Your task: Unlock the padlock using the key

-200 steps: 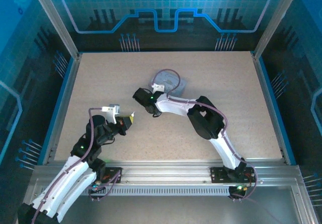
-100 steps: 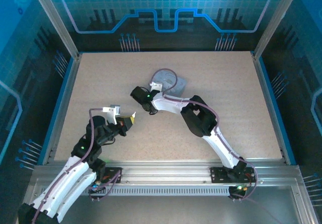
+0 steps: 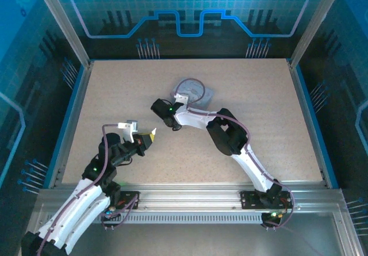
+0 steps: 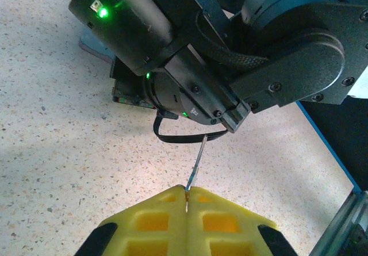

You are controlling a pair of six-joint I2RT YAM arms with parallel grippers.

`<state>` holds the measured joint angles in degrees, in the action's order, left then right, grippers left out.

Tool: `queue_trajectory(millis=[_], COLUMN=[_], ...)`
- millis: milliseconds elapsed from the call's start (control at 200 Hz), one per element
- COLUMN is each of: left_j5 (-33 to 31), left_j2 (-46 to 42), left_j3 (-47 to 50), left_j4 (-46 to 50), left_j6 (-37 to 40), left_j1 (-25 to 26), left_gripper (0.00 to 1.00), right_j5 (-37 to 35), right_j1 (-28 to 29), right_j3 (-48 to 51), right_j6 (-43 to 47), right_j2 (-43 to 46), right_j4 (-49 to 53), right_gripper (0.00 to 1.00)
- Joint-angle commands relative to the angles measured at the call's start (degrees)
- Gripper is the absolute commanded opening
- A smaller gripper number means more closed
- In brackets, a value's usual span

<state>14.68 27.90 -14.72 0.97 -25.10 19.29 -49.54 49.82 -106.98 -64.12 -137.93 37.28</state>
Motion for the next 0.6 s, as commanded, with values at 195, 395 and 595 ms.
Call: queue_trajectory(millis=[195, 395, 595], left_j5=[1.89, 2.24, 1.95], left_j2=[-0.31, -0.22, -0.13], left_j3=[1.67, 1.71, 1.87], left_j4=[-1.67, -0.28, 0.93], left_j6=[0.75, 0.72, 0.57], left_j1=[-0.4, -0.29, 0.27], left_gripper=[0.0, 0.0, 0.0], right_j5=[4.85, 12.86, 17.42], right_j1=[-0.87, -0.7, -0.79], right_j3=[15.69, 26.96, 34.46], right_j6=[10.99, 17.83, 19.57], right_j2=[12.59, 21.6, 30.59], right_j4=[-9.2, -15.47, -15.36], right_gripper=[0.05, 0.0, 0.0])
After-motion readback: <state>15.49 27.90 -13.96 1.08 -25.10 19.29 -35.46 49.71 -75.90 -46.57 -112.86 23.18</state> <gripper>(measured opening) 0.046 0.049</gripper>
